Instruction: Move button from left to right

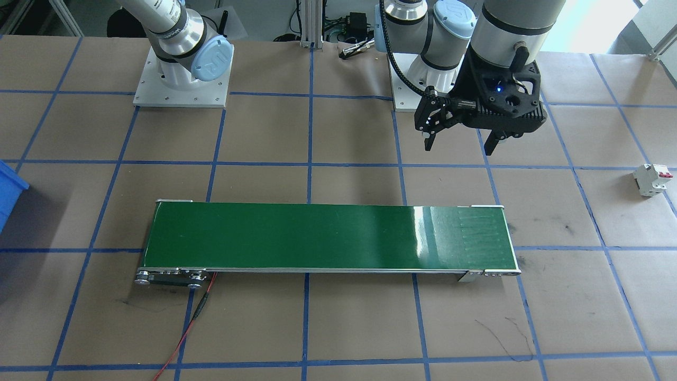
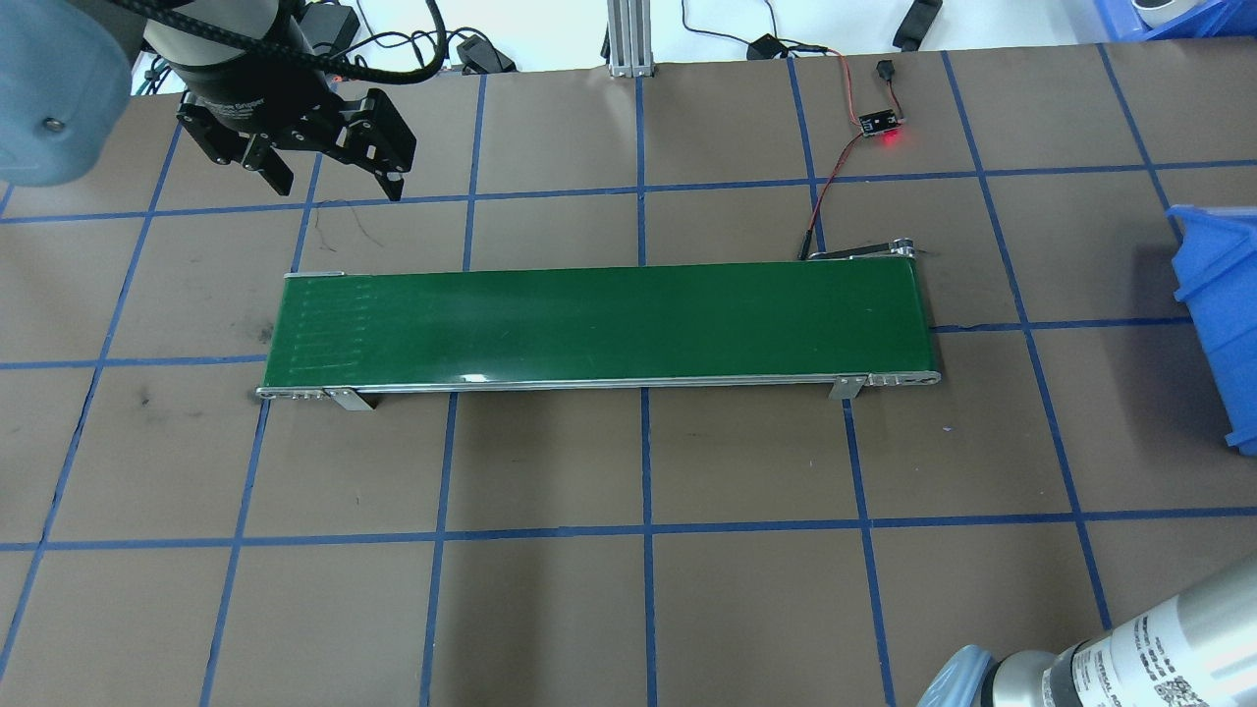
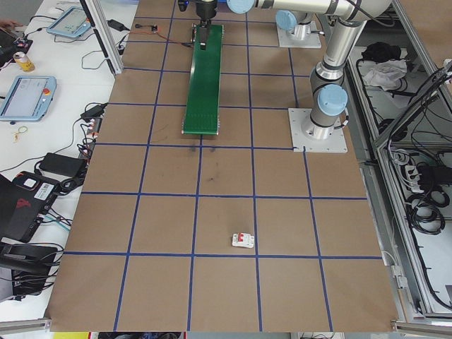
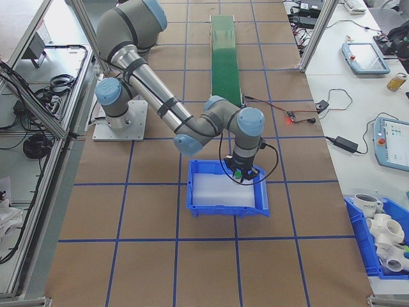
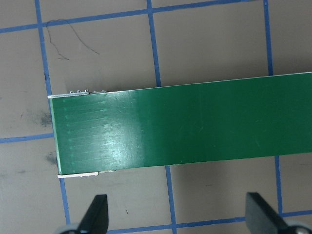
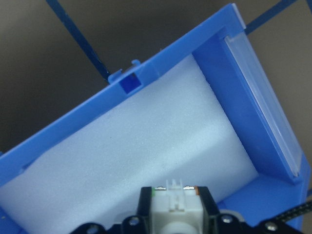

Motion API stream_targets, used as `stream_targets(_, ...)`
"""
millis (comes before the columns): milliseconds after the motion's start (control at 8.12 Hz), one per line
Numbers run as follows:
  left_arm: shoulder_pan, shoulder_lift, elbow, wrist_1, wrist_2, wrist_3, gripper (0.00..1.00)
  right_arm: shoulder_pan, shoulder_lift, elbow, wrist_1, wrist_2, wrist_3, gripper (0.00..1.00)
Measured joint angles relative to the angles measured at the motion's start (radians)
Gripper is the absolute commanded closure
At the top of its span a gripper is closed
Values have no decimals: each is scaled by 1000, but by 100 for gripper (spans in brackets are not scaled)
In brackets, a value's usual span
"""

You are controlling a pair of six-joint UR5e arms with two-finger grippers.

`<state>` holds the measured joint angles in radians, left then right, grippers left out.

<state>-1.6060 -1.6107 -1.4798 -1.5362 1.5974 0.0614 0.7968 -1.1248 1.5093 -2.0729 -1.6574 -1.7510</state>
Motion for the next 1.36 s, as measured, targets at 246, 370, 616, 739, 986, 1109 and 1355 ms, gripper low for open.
stream_targets(246, 0, 0, 0, -1, 0, 0, 0, -10, 75, 21, -64, 31, -211, 69)
stream_targets(370, 0, 0, 0, -1, 1, 0, 0, -12, 91, 45, -89, 36, -285, 44)
stream_targets(616, 0, 0, 0, -1, 1, 0, 0, -17, 107, 81, -132, 35, -356, 8)
stream_targets(739, 1, 0, 0, -1, 1, 0, 0, -21, 104, 87, -138, 37, -387, 7)
stream_targets(986, 1, 0, 0, -2, 1, 0, 0, -24, 55, 89, -135, 40, -439, 8)
stream_targets(1109, 1, 0, 0, -2, 1, 0, 0, -25, 9, 89, -128, 40, -438, 11)
stream_targets(1355, 0, 0, 0, -2, 1, 0, 0, -26, -119, 89, -31, 55, -382, 9)
